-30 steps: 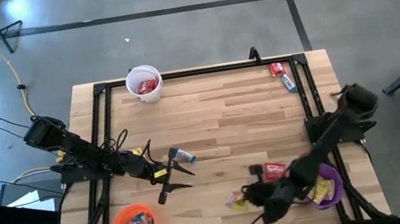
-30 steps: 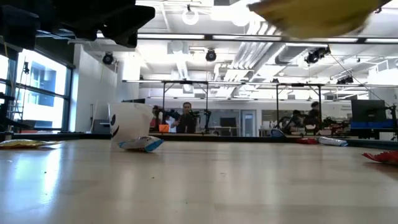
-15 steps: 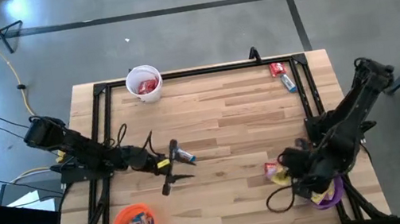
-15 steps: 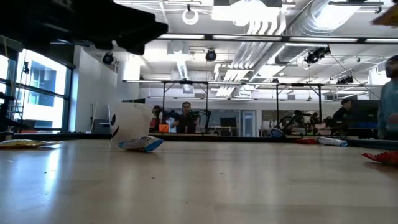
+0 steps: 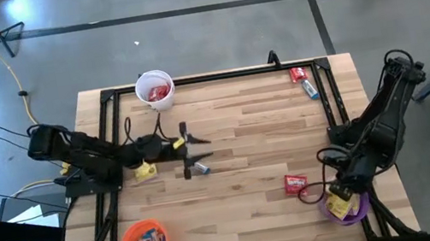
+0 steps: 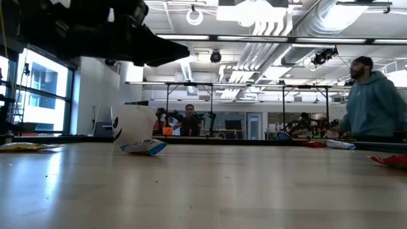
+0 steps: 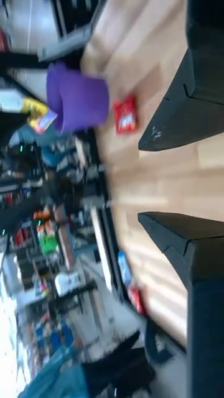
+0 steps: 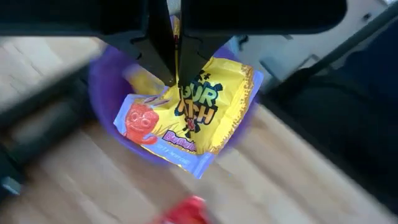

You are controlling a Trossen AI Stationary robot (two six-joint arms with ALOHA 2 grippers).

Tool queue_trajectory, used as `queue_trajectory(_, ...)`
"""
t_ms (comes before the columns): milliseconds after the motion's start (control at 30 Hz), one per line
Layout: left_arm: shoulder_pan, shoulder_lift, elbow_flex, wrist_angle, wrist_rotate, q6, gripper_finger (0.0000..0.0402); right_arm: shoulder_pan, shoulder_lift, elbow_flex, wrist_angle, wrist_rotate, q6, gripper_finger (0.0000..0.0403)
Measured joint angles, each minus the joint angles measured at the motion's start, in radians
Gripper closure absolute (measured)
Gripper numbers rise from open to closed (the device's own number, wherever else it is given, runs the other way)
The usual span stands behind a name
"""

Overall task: Sort candy
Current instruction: Put the yellow candy into the purple bucket

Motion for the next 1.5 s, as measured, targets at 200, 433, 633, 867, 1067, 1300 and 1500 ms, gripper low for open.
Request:
queue_trajectory(200, 0.084, 0.0, 0.049, 0.001, -0.003, 0.069, 0.0243, -0.001, -0.004, 0.0, -0.083, -0.108, 0.075, 0.0398)
queue_trajectory(433, 0.15, 0.0, 0.102, 0.0, -0.003, 0.092, 0.0243, -0.001, -0.004, 0.0, 0.063, -0.144, 0.191, 0.0398)
queue_trajectory(633, 0.224, 0.0, 0.118, -0.001, -0.003, 0.07, 0.0243, -0.001, -0.001, -0.033, 0.089, -0.151, 0.303, 0.0398)
queue_trajectory(867, 0.288, 0.0, 0.118, -0.012, -0.003, -0.001, 0.0243, -0.001, 0.018, -0.173, 0.117, -0.206, 0.269, 0.0399)
queue_trajectory(1067, 0.292, 0.0, 0.118, -0.021, -0.003, 0.011, 0.0243, -0.01, 0.019, -0.295, 0.211, -0.205, 0.241, 0.0399)
queue_trajectory(1300, 0.292, 0.0, 0.118, -0.041, -0.003, 0.007, 0.0243, -0.065, 0.019, -0.312, 0.239, -0.206, 0.126, 0.0361)
queue_trajectory(1500, 0.295, 0.0, 0.118, -0.046, -0.004, 0.009, 0.0243, -0.106, 0.018, -0.215, 0.098, -0.22, 0.023, 0.0274)
